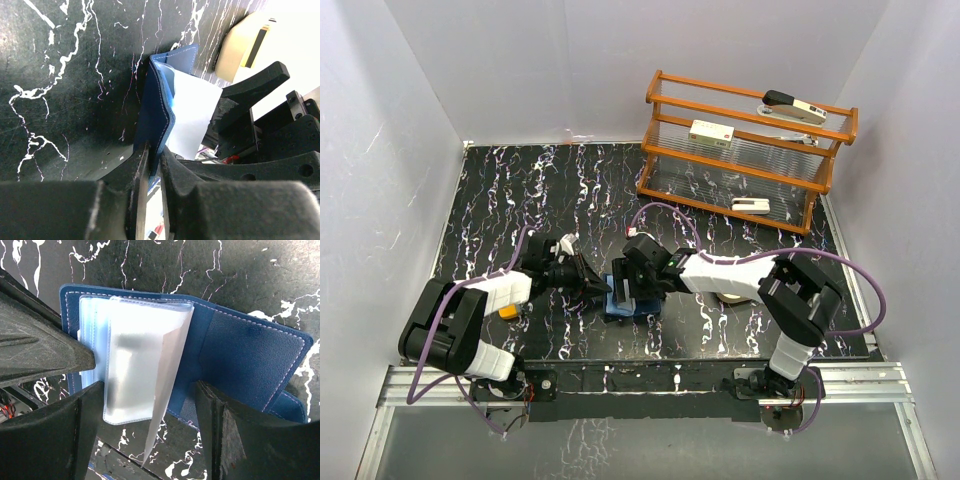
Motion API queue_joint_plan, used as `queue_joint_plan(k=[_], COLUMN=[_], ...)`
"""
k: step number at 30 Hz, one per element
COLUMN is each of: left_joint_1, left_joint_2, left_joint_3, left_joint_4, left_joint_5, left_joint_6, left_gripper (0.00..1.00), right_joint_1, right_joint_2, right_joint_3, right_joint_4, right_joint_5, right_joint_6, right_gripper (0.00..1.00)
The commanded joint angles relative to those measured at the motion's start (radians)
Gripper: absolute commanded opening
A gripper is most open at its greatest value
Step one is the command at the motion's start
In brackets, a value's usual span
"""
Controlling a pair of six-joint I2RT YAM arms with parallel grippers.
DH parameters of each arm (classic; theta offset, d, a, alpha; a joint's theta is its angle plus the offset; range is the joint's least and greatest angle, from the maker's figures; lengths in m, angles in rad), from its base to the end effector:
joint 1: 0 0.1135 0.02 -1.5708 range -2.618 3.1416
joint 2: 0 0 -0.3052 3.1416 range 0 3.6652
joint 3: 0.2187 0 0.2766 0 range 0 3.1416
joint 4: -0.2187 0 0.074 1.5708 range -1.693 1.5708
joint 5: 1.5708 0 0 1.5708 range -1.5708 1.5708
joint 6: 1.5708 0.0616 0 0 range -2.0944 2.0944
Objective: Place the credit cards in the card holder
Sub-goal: Open the card holder at the center of the board.
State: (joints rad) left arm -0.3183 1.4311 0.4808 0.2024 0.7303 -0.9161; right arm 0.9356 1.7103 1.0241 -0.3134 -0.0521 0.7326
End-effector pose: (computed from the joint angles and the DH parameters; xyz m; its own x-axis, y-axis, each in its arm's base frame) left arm 0.2447 -0.1239 0.1494 -0.9467 -0.3102 -0.0865 -0.0876 0.5065 -0.8578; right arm 0.2244 0.3099 0.1771 -0.9199 -0.1223 -0.3726 -0.2762 0.8766 0.3942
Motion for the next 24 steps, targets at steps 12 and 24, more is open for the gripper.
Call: queue_joint_plan(k=[12, 24], left_joint_1=[-0.007, -0.008], left_joint_2=[-0.059, -0.128], left_joint_3=[-0.042, -0.042], left_joint_4=[0.112, 0.008], left_joint_5=[0.084, 0.0], left_joint_6=[-0.095, -0.054], left_gripper=[0.0, 0.0], right_joint_1=[0.0, 0.034], right_joint_2=[-0.031, -0.137], right_joint_3=[0.03, 0.082], right_joint_4=[-0.088, -0.058], right_joint_5=[0.132, 0.055], right_joint_6=[-0.017, 0.012], right_gripper=[0.65, 0.63])
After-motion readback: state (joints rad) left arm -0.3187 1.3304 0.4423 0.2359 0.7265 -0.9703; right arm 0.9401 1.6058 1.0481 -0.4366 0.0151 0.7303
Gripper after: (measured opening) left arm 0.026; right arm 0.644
